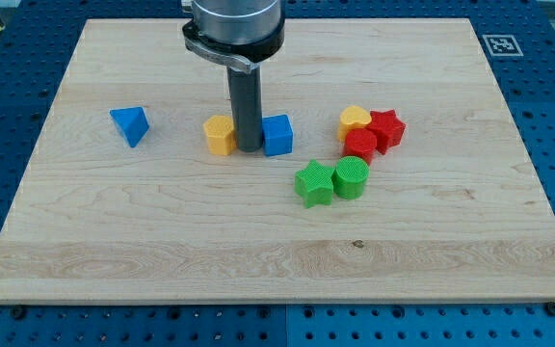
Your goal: Move the blue cube above the yellow hexagon
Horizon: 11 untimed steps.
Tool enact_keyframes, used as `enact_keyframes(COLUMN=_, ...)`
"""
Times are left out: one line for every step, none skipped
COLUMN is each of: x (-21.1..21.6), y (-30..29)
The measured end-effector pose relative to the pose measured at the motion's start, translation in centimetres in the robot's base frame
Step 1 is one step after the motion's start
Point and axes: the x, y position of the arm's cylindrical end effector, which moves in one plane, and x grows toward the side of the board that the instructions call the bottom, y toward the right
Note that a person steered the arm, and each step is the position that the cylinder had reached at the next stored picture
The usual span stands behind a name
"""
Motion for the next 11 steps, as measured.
enact_keyframes(x=0.5, y=0.0)
enact_keyframes(x=2.2, y=0.0)
enact_keyframes(x=4.3, y=0.0)
enact_keyframes(x=5.4, y=0.7)
enact_keyframes(x=5.4, y=2.9)
enact_keyframes(x=4.8, y=4.9)
enact_keyframes(x=3.7, y=6.0)
enact_keyframes(x=1.7, y=6.0)
enact_keyframes(x=-0.2, y=4.9)
enact_keyframes(x=-1.9, y=3.7)
enact_keyframes(x=-3.7, y=3.6)
